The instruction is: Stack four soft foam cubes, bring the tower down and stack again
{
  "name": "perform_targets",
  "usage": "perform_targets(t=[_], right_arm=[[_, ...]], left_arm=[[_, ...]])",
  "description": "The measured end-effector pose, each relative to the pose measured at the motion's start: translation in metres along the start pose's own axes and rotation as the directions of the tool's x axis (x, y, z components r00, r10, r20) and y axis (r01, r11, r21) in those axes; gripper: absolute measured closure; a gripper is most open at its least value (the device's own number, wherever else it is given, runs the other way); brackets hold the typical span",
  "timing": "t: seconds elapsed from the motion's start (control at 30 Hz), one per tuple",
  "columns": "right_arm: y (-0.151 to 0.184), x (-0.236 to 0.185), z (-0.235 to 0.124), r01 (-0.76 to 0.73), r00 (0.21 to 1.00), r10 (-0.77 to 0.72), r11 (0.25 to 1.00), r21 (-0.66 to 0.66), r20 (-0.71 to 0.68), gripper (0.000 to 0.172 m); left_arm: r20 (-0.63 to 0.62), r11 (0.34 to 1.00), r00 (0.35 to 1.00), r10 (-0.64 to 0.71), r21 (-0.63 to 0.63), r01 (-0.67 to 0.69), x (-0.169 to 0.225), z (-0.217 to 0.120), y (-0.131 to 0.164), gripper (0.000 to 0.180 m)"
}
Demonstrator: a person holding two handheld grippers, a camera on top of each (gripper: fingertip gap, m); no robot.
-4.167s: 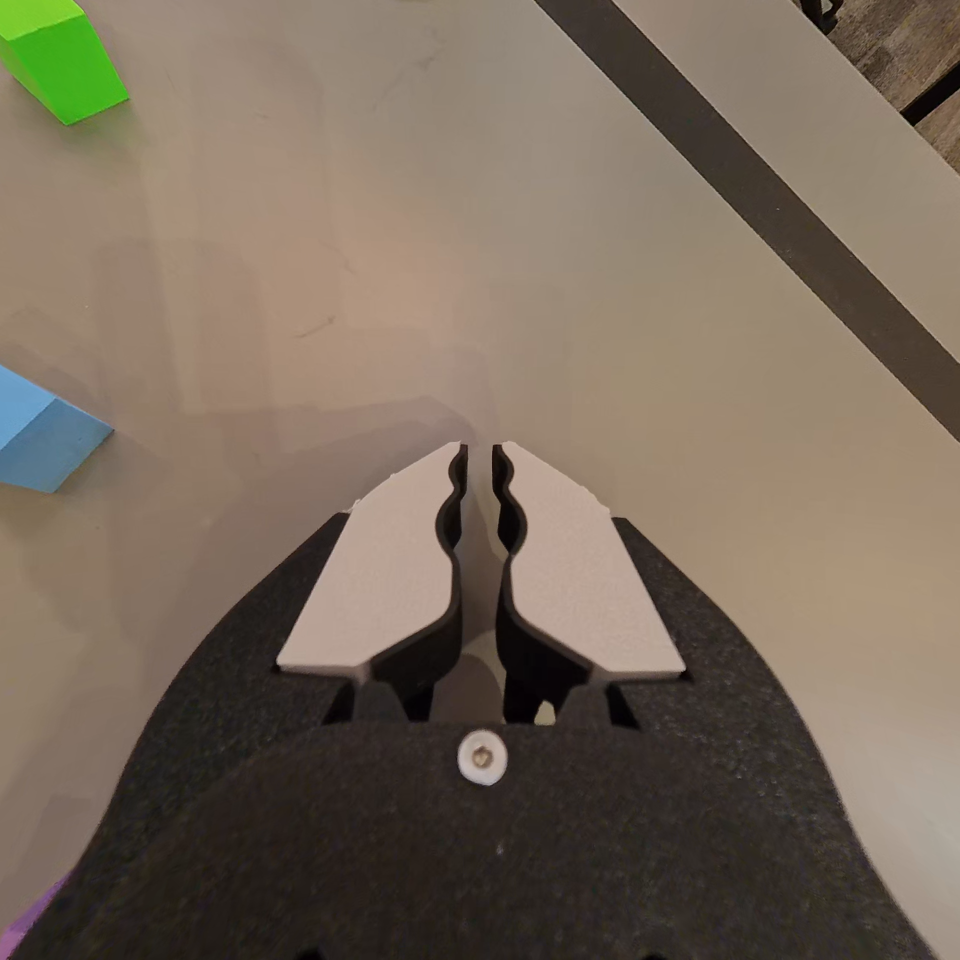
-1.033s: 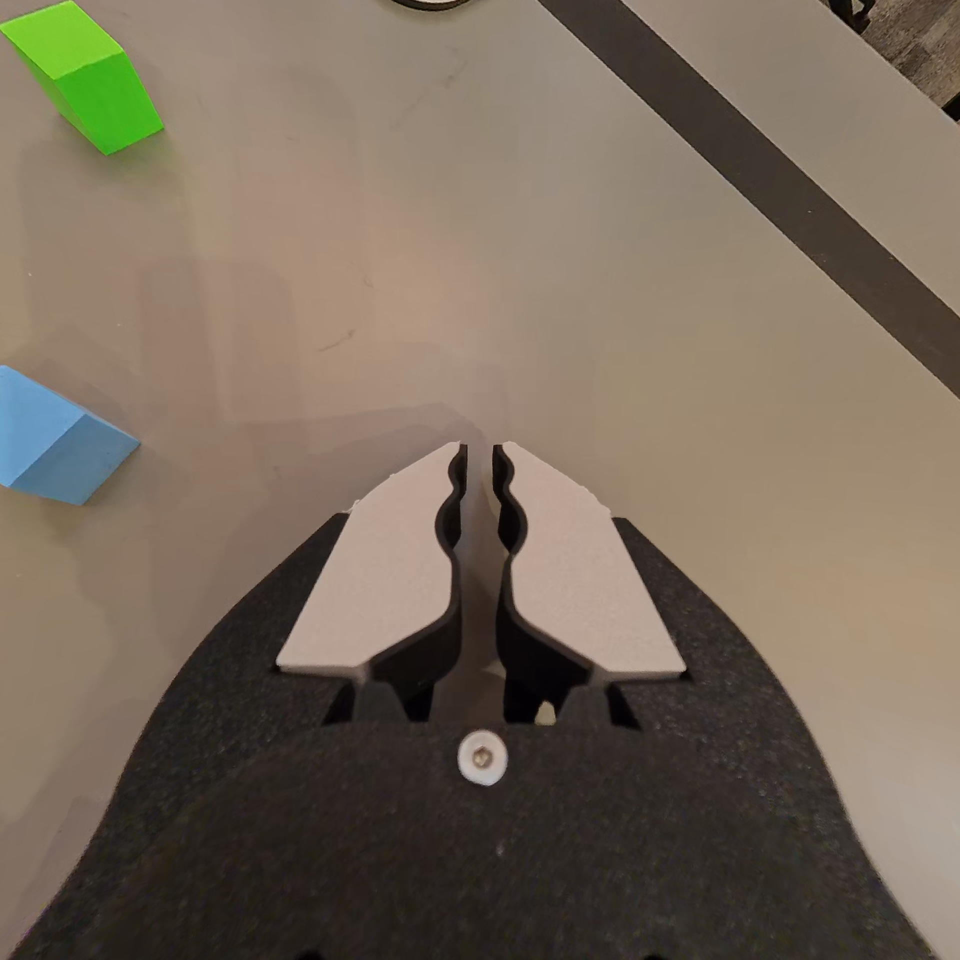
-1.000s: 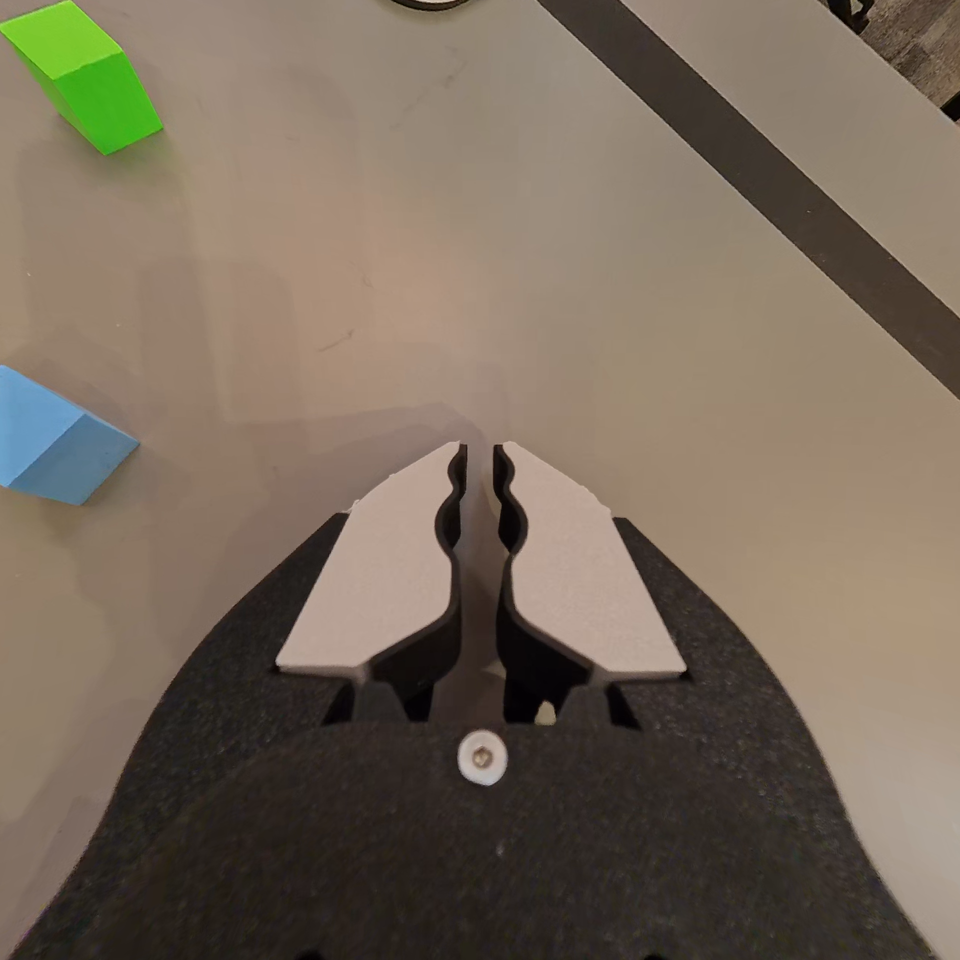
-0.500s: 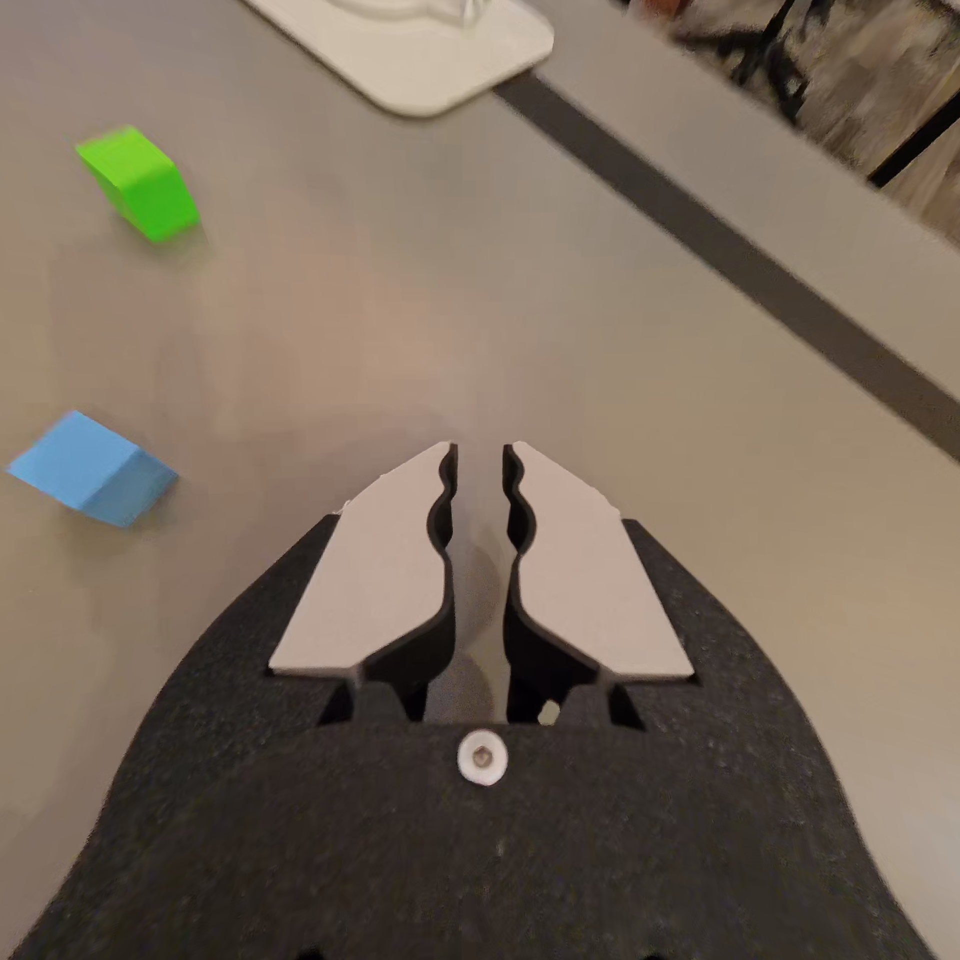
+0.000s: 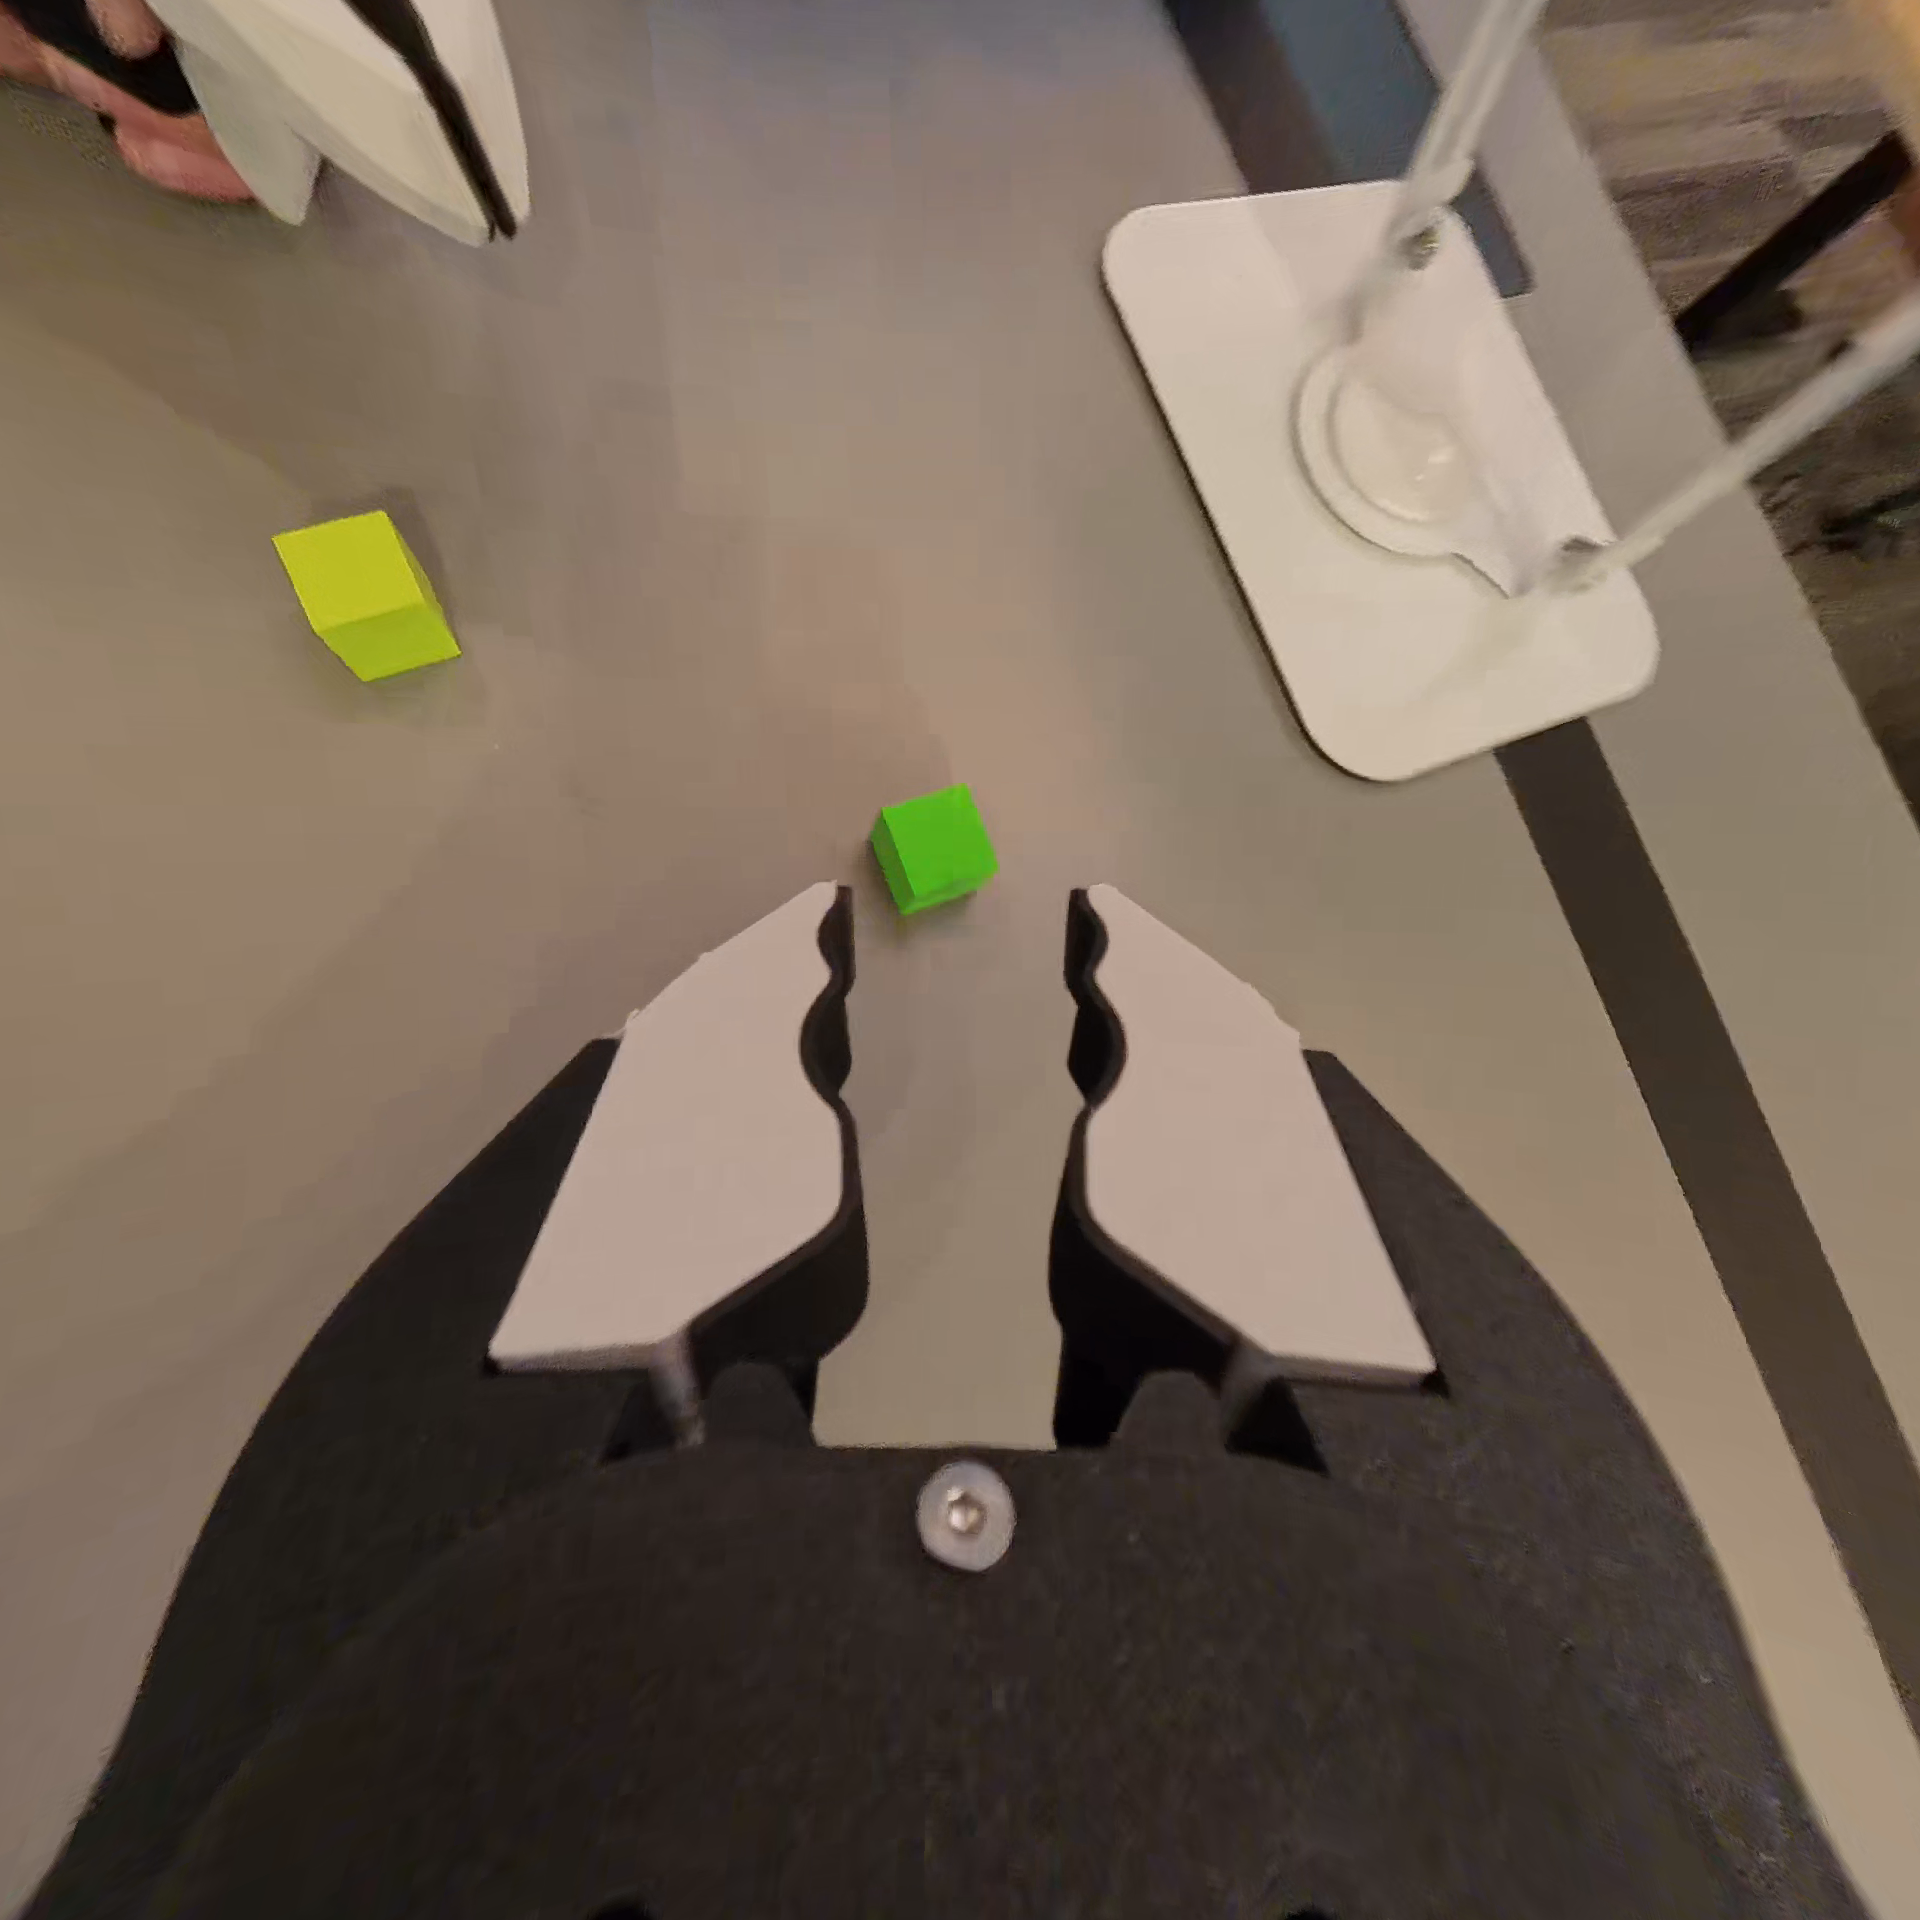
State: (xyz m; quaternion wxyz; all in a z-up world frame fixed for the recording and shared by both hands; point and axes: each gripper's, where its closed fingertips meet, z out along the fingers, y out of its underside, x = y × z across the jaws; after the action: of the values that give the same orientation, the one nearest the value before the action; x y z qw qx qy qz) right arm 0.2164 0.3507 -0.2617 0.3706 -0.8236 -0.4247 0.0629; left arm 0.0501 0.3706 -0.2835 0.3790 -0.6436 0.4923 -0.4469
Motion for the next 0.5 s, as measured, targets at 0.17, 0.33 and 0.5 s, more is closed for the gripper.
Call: perform_targets(t=[0.17, 0.33, 0.5], right_arm=[[0.008, -0.001, 0.042, 0.128, 0.99, -0.117, 0.978, -0.165, 0.076, 0.126], [0.021, -0.003, 0.068, 0.18, 0.978, -0.147, 0.952, -0.247, 0.146, 0.125], [0.037, -0.007, 0.08, 0.211, 0.969, -0.156, 0.923, -0.321, 0.19, 0.143]], left_arm=[[-0.001, 0.999, 0.999, -0.033, 0.021, 0.033, -0.003, -0.002, -0.002, 0.176], [-0.009, 0.998, 0.998, -0.054, 0.017, 0.054, -0.005, -0.002, -0.001, 0.175], [-0.016, 0.998, 0.998, -0.06, 0.003, 0.06, -0.005, 0.0, 0.0, 0.174]])
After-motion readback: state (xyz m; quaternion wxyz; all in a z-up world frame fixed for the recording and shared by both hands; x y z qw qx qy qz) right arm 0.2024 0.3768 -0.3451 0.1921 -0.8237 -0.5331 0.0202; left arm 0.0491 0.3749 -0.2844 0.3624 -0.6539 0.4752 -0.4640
